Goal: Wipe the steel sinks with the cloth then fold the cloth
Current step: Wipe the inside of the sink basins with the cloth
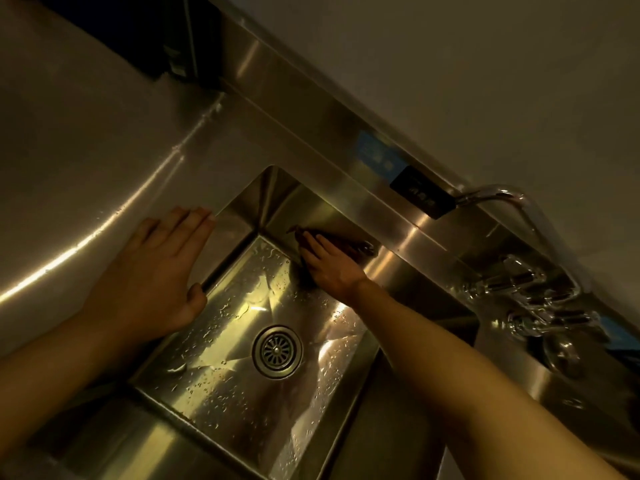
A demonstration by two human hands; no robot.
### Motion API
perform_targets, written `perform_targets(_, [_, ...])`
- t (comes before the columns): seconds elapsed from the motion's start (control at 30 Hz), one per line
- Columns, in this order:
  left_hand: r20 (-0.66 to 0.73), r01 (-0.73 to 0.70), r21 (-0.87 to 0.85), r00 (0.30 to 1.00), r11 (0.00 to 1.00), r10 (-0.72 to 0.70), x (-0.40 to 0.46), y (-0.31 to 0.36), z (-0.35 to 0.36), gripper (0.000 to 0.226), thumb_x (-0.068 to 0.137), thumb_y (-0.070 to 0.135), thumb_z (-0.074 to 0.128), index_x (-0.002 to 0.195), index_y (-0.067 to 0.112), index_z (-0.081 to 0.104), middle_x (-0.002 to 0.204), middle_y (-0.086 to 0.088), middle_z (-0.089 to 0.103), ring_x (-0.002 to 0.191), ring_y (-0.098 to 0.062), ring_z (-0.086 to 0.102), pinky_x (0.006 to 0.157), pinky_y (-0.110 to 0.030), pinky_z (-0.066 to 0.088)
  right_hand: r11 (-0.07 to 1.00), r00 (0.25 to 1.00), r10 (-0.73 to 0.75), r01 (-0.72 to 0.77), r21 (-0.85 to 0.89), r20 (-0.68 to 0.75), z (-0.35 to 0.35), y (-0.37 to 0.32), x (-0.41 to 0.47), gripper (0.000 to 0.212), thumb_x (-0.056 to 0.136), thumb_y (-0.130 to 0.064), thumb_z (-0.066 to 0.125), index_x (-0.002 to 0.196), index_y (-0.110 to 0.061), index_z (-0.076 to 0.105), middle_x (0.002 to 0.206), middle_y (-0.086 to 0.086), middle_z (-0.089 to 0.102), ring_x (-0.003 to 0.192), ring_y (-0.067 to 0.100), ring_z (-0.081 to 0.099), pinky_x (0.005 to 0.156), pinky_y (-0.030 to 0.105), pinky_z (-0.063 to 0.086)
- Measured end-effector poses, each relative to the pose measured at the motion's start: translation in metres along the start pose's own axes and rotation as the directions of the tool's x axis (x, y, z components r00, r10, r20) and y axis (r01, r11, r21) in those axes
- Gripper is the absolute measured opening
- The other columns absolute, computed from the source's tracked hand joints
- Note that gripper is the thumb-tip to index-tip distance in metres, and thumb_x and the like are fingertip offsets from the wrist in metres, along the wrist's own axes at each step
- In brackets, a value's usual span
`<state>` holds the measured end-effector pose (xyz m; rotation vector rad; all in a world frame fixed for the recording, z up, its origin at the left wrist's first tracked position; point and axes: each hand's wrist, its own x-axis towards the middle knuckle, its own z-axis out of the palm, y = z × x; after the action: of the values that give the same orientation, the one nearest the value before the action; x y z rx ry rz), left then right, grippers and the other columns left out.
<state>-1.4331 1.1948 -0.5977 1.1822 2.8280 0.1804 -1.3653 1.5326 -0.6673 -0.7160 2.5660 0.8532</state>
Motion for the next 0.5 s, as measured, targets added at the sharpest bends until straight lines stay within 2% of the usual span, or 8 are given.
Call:
perform_targets(0.1, [0.010,0.015,0.004,1.000,1.000,-0.015,0.000,0.000,-0.003,0.102,0.080,0.050,0.060,0.165,0.014,0.017,0.171,-0.010,0.020,0.158,-0.031,0.019,0.126,-0.053,0.020,0.997,1.000,0.008,-0.009,0.081,0.005,0.005,-0.009,0.018,0.049,0.104,-0.014,0.034,0.152,-0.005,0.041,0.167,0.021,0.011,0.154,0.047,0.002,0.126,0.053,0.009])
perform_targets(0.17, [0.025,0.023,-0.003,0.999,1.000,-0.023,0.000,0.003,-0.008,0.104,0.079,0.049,0.063,0.165,0.013,0.016,0.171,-0.011,0.021,0.158,-0.031,0.019,0.126,-0.053,0.020,0.976,0.999,0.026,-0.018,0.216,-0.033,0.002,-0.009,0.024,0.048,0.104,-0.013,0.037,0.151,-0.008,0.043,0.168,0.017,0.015,0.154,0.045,0.006,0.125,0.054,0.016])
perform_targets(0.27, [0.053,0.036,0.003,0.998,0.999,-0.037,-0.001,0.009,-0.017,0.105,0.079,0.047,0.064,0.165,0.013,0.016,0.171,-0.011,0.020,0.158,-0.032,0.019,0.126,-0.055,0.020,0.867,0.966,0.208,-0.111,0.485,-0.151,-0.009,-0.010,0.031,0.050,0.099,-0.014,0.046,0.149,-0.017,0.048,0.165,0.011,0.025,0.153,0.042,0.018,0.119,0.051,0.028])
perform_targets(0.33, [0.069,0.048,0.001,0.996,0.999,-0.048,-0.001,0.011,-0.022,0.105,0.079,0.047,0.065,0.165,0.013,0.015,0.172,-0.010,0.018,0.158,-0.030,0.016,0.127,-0.053,0.017,0.726,0.898,0.402,-0.194,0.659,-0.178,-0.018,-0.023,0.036,0.056,0.094,-0.013,0.055,0.149,-0.022,0.049,0.163,0.010,0.031,0.150,0.040,0.026,0.117,0.048,0.032])
perform_targets(0.37, [0.072,0.054,0.000,0.996,0.999,-0.054,-0.001,0.012,-0.024,0.105,0.079,0.048,0.065,0.165,0.014,0.015,0.172,-0.010,0.018,0.158,-0.029,0.015,0.128,-0.051,0.013,0.620,0.849,0.504,-0.229,0.750,-0.158,-0.022,-0.034,0.040,0.059,0.092,-0.014,0.060,0.149,-0.023,0.048,0.161,0.010,0.033,0.148,0.038,0.028,0.117,0.046,0.033])
perform_targets(0.43, [0.080,0.060,0.007,0.995,0.998,-0.061,-0.001,0.014,-0.027,0.106,0.079,0.049,0.065,0.165,0.014,0.016,0.172,-0.009,0.017,0.158,-0.028,0.014,0.127,-0.046,0.007,0.332,0.746,0.665,-0.271,0.904,-0.020,-0.028,-0.060,0.048,0.060,0.092,-0.020,0.063,0.150,-0.025,0.047,0.160,0.008,0.031,0.146,0.033,0.031,0.116,0.044,0.035])
perform_targets(0.47, [0.080,0.062,0.009,0.995,0.998,-0.063,-0.002,0.014,-0.027,0.106,0.079,0.049,0.065,0.165,0.013,0.016,0.172,-0.009,0.017,0.158,-0.027,0.014,0.126,-0.044,0.004,0.197,0.714,0.695,-0.302,0.933,0.084,-0.028,-0.074,0.054,0.057,0.094,-0.025,0.061,0.150,-0.026,0.047,0.161,0.007,0.029,0.145,0.032,0.031,0.117,0.044,0.035])
perform_targets(0.5, [0.077,0.065,0.007,0.995,0.998,-0.066,-0.002,0.015,-0.028,0.105,0.079,0.049,0.065,0.165,0.013,0.016,0.173,-0.009,0.016,0.158,-0.027,0.014,0.126,-0.043,0.003,0.110,0.696,0.694,-0.356,0.928,0.185,-0.027,-0.088,0.058,0.055,0.096,-0.031,0.058,0.149,-0.026,0.047,0.161,0.007,0.027,0.145,0.031,0.030,0.117,0.047,0.035])
